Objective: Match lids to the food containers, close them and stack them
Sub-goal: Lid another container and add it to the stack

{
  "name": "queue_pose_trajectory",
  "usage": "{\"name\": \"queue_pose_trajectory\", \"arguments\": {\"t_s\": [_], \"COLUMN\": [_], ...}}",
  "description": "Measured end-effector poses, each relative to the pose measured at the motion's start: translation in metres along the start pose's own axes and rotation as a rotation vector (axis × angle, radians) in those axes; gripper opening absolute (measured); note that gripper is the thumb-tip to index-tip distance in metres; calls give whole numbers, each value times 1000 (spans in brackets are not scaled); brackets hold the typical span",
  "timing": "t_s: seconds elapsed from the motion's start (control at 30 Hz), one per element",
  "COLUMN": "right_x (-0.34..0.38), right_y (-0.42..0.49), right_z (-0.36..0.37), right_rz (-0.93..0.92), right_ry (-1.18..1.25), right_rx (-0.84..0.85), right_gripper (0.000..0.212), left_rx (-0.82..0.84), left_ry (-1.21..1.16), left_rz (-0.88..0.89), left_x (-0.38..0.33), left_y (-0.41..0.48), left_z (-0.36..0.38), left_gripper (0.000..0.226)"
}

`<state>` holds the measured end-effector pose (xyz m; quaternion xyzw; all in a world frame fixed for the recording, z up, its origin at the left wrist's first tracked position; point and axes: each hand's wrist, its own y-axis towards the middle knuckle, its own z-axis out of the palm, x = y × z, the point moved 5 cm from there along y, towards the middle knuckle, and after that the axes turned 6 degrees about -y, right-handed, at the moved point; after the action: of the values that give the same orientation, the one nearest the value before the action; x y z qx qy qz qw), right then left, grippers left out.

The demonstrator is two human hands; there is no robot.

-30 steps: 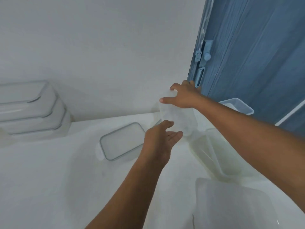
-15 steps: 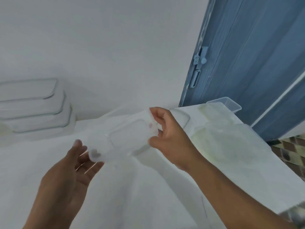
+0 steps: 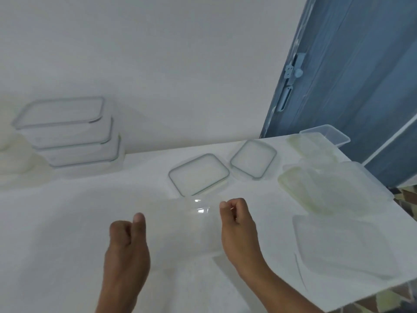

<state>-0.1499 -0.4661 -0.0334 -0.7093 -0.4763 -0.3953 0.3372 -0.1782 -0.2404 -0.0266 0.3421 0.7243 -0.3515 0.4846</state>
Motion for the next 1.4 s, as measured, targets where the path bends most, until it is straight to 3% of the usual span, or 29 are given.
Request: {"name": "queue_pose_trajectory", "arguments": {"t_s": [0.1,0.5,0.67,0.77,0.87,1.03,1.23,1.4], "right_x": [-11,-37,-36,-25,-6,35,56,44], "right_y": [6,18,30,52,86,153,208,240], "right_z": [2,15,7,-9,-22,-25,-7,9], "right_rz": [68,67,80,38,-26,-156,-268,-271], "right_ry": [-46,-96,-124,-168,-152,-190,-354,-617], "right_rx": [43,56,113,87,29,-21,135,254], "right_gripper": [39,37,43,49,44,26,19,12], "left_rx": [2,36,126,113,45,91,184,229], "left_ry": [32,159,147,157,171,266,482,490], "left_rz": [35,35,-159,-154,-103,33,63,-2], "left_x": [1,34,45,36,14,-31,-44,-33], "left_y": [3,14,26,46,72,95,105,107], "left_z": [5,20,15,-1,-6,24,72,97], "left_gripper": [42,33,44,54,45,41,32,31]}}
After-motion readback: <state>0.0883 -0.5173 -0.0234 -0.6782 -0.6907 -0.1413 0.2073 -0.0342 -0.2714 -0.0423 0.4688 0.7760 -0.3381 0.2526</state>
